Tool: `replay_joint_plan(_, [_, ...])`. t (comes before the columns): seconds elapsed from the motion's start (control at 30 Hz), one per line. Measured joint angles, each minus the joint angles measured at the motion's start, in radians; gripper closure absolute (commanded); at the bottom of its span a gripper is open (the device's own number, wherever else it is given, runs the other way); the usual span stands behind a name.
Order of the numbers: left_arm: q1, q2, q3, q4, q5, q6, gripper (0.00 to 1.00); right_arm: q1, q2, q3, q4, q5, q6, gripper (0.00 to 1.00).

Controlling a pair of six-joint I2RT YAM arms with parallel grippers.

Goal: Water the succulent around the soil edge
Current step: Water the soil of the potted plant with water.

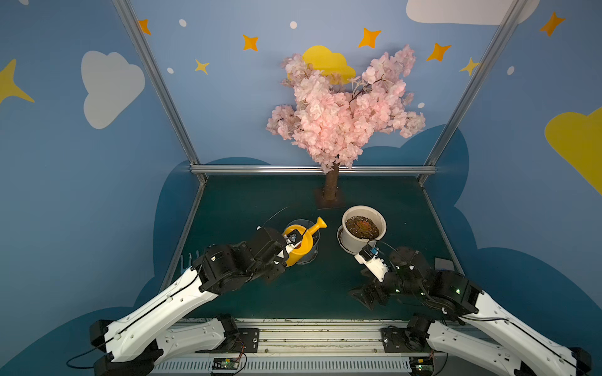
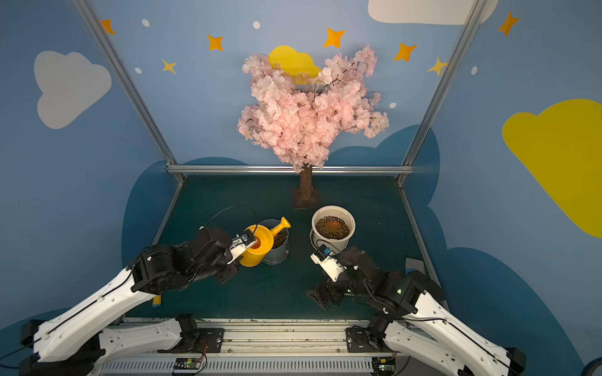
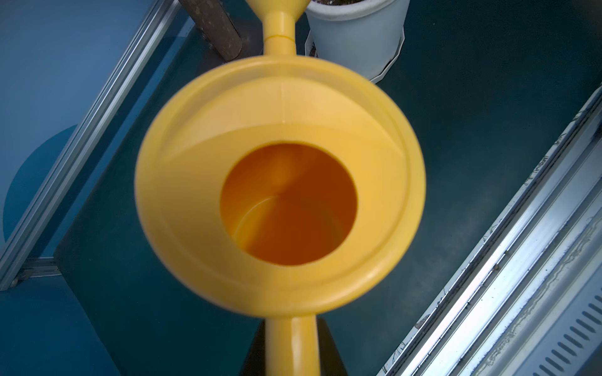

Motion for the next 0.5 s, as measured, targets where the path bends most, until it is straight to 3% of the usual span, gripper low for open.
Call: replay_joint_plan(0.5, [0.056,0.164,0.13,-0.1,-0.076,0.116,0.97,0.001,-0.008,0.0,0.031,0.057,-0.045,0.04])
